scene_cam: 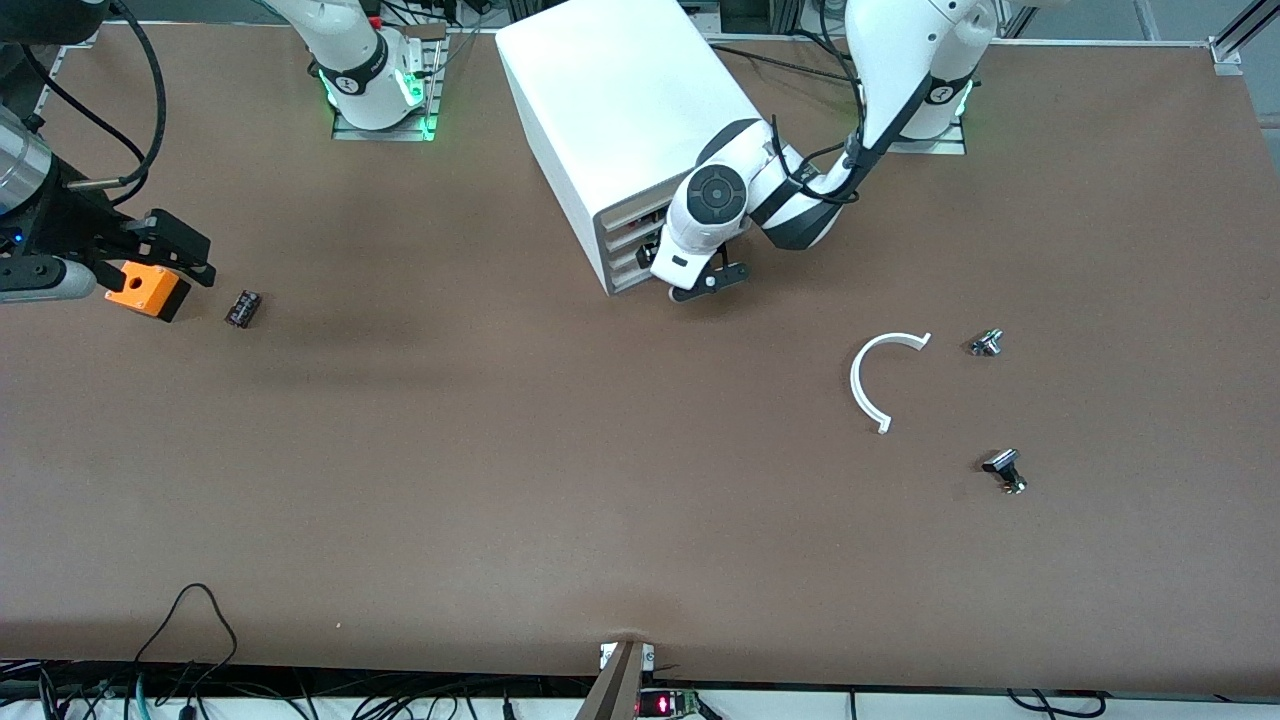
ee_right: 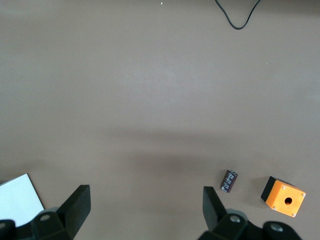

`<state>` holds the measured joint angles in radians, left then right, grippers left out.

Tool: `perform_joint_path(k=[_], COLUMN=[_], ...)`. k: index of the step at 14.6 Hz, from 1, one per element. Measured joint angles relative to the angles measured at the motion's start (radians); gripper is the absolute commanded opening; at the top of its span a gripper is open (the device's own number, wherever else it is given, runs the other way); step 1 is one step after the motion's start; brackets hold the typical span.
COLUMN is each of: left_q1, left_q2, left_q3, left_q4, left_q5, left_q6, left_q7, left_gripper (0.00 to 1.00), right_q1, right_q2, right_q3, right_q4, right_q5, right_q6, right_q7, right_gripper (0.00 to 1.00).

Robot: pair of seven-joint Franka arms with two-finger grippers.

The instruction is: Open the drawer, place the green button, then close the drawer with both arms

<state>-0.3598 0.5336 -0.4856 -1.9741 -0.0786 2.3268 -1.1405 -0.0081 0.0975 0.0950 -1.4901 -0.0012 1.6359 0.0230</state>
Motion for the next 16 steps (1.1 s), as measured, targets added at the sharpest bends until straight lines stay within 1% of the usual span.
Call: perform_joint_path(k=[4, 6, 7, 9, 10, 13, 16], left_q1=[0.002, 0.015, 0.032, 0.089, 0.121, 0.207, 0.267], left_q2=[-0.001, -0.007, -0.012, -0.023, -0.028, -0.039, -0.043], left_q3=[0.001, 0.008, 0.013, 0.018, 0.02, 0.021, 0.022], left_q4=[0.004, 0.037, 0.068, 0.154, 0.201, 0.346, 0.469], left_q5=[0.0, 0.0, 0.0, 0.003, 0.024, 0.131, 0.162], left_q6=[-0.01, -0.051, -0.092, -0.228, -0.304, -0.507, -0.65], left_q7=[0.001, 0.01, 0.03, 0.107, 0.149, 0.267, 0.432], left_gripper=[0.99, 0.99, 0.99, 0.99, 0.99, 0.99, 0.99], right_q1=[0.0, 0.0, 0.0, 0.0, 0.001, 0.001, 0.001], right_q2=[0.0, 0.0, 0.0, 0.0, 0.0, 0.0, 0.0], right_q3=[0.001, 0.002, 0.002, 0.002, 0.003, 0.003, 0.003], right_q4=[0.0, 0.0, 0.0, 0.0, 0.0, 0.0, 0.0], right_q5=[-0.014, -0.015, -0.015, -0.016, -0.016, -0.016, -0.016], right_q6=[0.0, 0.0, 0.0, 0.0, 0.0, 0.001, 0.001], right_q7=[0.0, 0.0, 0.0, 0.0, 0.0, 0.0, 0.0], right_gripper=[0.99, 0.99, 0.99, 0.99, 0.99, 0.99, 0.99])
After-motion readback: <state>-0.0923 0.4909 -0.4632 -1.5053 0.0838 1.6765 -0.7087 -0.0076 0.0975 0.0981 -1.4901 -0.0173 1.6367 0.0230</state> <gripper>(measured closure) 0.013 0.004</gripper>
